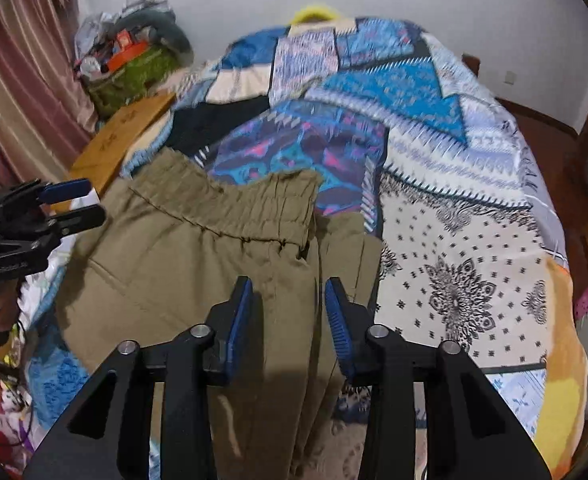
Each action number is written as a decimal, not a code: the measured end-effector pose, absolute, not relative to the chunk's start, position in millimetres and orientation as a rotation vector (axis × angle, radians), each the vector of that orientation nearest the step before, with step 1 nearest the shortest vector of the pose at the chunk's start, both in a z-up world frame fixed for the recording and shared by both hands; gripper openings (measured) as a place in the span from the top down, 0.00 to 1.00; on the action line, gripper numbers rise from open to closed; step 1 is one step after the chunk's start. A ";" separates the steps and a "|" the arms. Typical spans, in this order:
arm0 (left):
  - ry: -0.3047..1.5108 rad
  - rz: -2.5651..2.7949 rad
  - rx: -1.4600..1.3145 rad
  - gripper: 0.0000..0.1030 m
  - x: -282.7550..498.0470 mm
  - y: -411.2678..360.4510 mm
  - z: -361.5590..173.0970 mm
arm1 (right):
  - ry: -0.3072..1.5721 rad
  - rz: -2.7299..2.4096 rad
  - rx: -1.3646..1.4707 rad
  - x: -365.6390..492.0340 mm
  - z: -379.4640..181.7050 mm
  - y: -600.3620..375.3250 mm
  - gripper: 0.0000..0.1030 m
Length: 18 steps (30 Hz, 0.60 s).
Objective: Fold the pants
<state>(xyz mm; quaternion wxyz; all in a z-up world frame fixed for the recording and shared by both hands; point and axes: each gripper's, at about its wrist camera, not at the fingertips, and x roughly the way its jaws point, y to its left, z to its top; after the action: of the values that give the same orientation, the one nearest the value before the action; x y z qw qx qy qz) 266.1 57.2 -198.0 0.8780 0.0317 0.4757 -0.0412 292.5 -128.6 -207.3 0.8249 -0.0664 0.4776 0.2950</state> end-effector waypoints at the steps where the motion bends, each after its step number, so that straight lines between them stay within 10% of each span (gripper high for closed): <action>1: 1.010 -0.082 0.074 0.65 270.0 54.6 -204.6 | 1.024 0.630 -0.168 293.5 -212.8 -125.3 0.77; 13: 1.031 -0.043 0.035 0.58 267.7 75.7 -218.9 | 1.039 0.636 -0.196 295.8 -222.3 -129.4 0.80; 18: 0.937 0.041 0.011 0.58 244.8 95.2 -181.2 | 1.021 0.638 -0.230 284.6 -205.3 -135.0 0.65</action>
<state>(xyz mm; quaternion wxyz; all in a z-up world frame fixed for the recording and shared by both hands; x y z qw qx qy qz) 244.8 95.2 -181.2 0.8919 0.0055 0.4517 0.0196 284.6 -135.0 -205.3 0.8180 -0.1079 0.4794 0.2992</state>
